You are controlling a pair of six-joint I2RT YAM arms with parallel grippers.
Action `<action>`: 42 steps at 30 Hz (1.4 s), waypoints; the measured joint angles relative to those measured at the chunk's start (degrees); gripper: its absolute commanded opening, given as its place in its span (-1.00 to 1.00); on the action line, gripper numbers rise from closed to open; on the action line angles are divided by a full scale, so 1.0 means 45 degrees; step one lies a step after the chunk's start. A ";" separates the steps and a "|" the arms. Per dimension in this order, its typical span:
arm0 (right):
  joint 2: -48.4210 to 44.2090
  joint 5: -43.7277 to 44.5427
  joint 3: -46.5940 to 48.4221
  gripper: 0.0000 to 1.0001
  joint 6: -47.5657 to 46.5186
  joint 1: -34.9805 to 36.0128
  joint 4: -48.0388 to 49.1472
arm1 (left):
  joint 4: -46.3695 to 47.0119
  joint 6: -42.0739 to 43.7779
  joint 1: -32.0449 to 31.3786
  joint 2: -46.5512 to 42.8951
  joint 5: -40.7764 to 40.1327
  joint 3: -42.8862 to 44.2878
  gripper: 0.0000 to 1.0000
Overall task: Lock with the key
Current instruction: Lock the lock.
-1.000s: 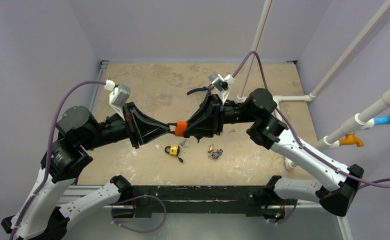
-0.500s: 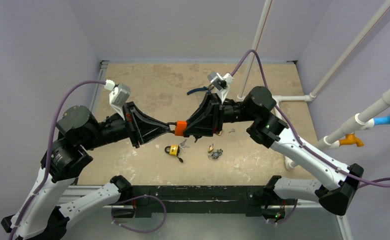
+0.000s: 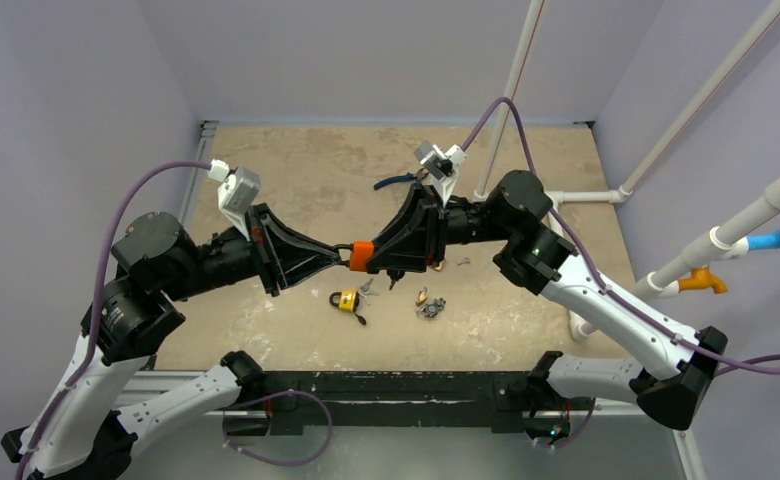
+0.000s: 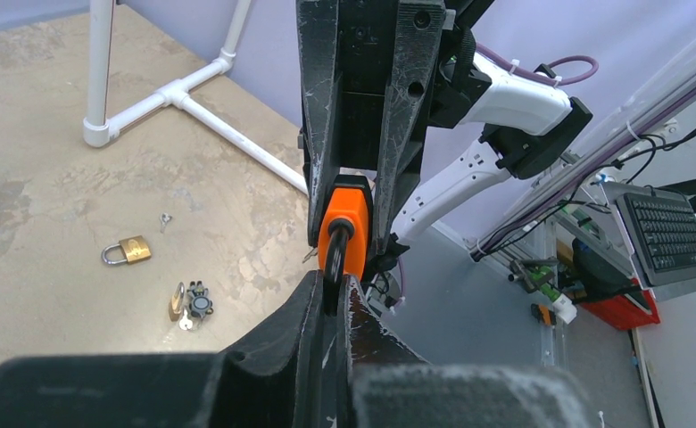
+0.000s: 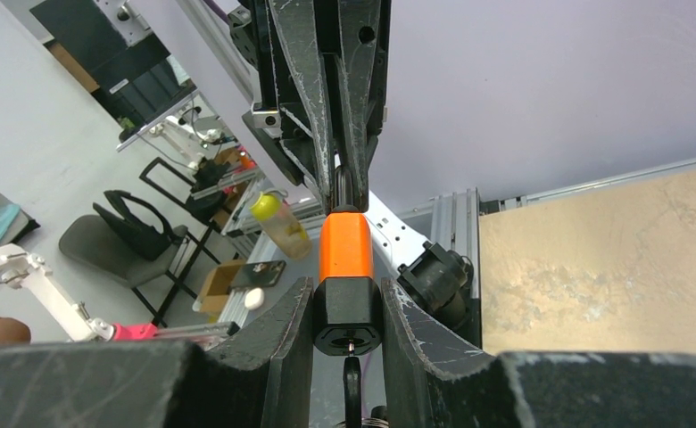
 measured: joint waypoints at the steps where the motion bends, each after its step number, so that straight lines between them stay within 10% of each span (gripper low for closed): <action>1: 0.0015 -0.0015 0.0024 -1.00 -0.0005 0.0000 -0.0015 | 0.0010 0.0000 -0.0015 0.0000 -0.0015 0.0010 -1.00; 31: 0.0243 -0.0355 0.0500 -1.00 -0.0155 0.0073 -0.0180 | -0.0005 0.0015 -0.0680 0.0092 -0.0563 0.0301 -1.00; 37: 0.0287 0.0005 0.0515 -1.00 -0.0233 0.0185 -0.0073 | -0.0432 0.0097 -0.0792 0.0233 -0.1059 0.0539 -0.61; 42: 0.0413 0.0165 0.0544 -1.00 -0.0418 0.0296 -0.0340 | -0.1059 0.0117 -0.0962 0.0427 -0.1205 0.0593 -0.81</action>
